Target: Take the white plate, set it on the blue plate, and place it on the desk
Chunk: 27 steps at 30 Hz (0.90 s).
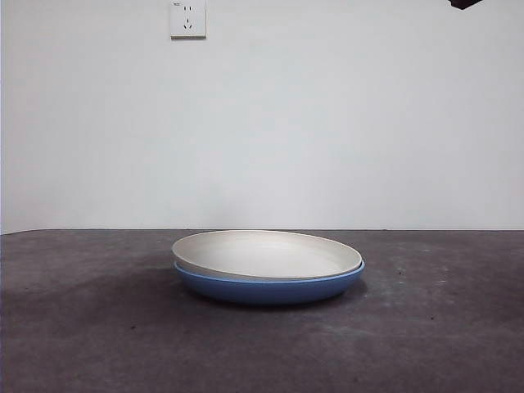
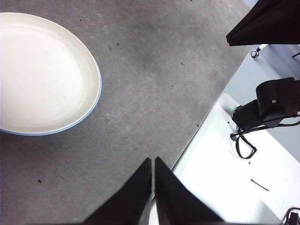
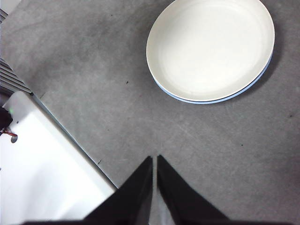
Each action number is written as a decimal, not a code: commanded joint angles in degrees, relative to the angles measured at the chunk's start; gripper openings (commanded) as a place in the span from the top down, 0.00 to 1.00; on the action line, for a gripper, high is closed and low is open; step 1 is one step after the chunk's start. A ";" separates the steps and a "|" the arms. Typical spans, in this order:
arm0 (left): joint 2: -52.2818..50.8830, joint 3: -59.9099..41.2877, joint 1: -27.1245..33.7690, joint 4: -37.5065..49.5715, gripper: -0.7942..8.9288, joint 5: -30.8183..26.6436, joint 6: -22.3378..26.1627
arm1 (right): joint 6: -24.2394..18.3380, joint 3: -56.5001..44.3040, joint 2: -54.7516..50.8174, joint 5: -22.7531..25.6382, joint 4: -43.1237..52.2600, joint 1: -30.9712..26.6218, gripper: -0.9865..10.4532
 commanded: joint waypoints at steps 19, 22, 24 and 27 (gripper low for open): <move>0.35 0.66 -0.31 0.61 0.91 0.22 0.66 | -0.79 1.01 0.44 -0.04 0.48 0.37 0.91; -0.31 0.66 -0.09 0.59 0.91 0.13 0.90 | -0.79 1.01 0.44 -0.04 0.48 0.37 0.91; -1.88 0.66 1.07 2.03 0.91 -0.48 2.23 | -0.79 1.01 0.44 -0.04 0.48 0.37 0.91; -4.98 0.63 4.55 8.33 0.91 -2.21 2.29 | -0.79 1.01 0.44 -0.04 0.48 0.37 0.91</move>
